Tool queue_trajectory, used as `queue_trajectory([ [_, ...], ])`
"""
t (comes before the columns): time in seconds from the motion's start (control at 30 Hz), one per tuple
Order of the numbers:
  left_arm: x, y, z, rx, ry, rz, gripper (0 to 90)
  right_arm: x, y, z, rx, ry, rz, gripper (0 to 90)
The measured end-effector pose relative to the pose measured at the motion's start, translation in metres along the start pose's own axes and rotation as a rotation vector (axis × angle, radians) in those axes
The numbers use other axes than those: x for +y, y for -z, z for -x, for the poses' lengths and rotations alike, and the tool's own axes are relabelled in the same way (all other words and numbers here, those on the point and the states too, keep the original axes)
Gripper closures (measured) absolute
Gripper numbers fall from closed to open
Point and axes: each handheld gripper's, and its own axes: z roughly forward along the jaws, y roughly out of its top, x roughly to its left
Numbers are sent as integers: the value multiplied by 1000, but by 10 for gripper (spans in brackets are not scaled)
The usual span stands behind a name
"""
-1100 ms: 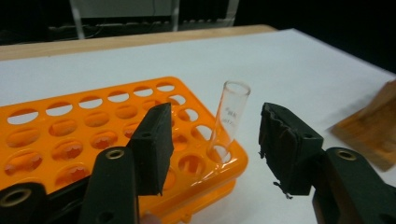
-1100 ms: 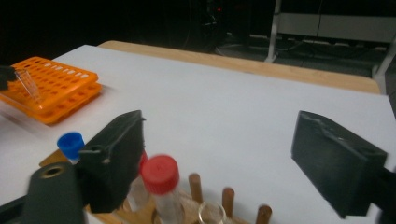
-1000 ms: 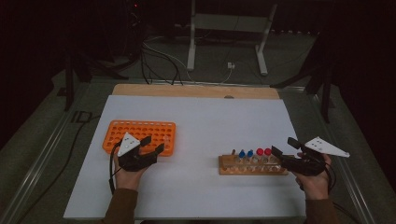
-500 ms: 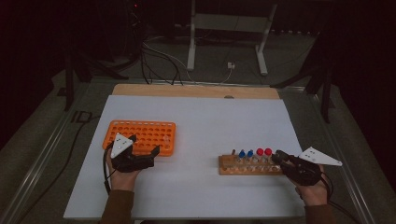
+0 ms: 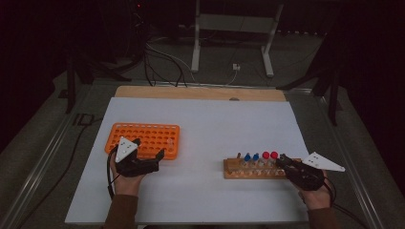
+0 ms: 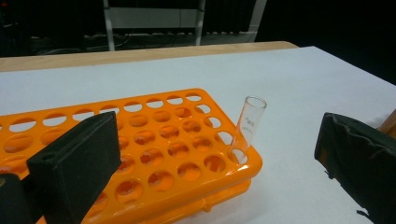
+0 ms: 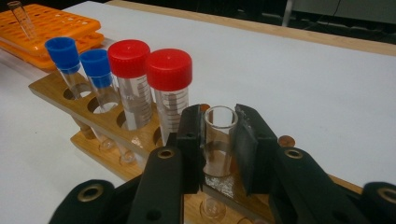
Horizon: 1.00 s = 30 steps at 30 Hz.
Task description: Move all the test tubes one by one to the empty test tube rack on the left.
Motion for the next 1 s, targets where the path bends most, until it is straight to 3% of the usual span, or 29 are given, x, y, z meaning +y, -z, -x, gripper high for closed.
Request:
queue_trajectory([
  [0.27,0,0,0,8,-9,-2,11,3,0,-3,-12,25,-16,763],
  [0.43,0,0,0,11,-13,0,10,10,5,-1,7,7,-12,763],
  [1.0,3,-1,3,11,-19,14,5,52,32,3,-7,7,77,764],
])
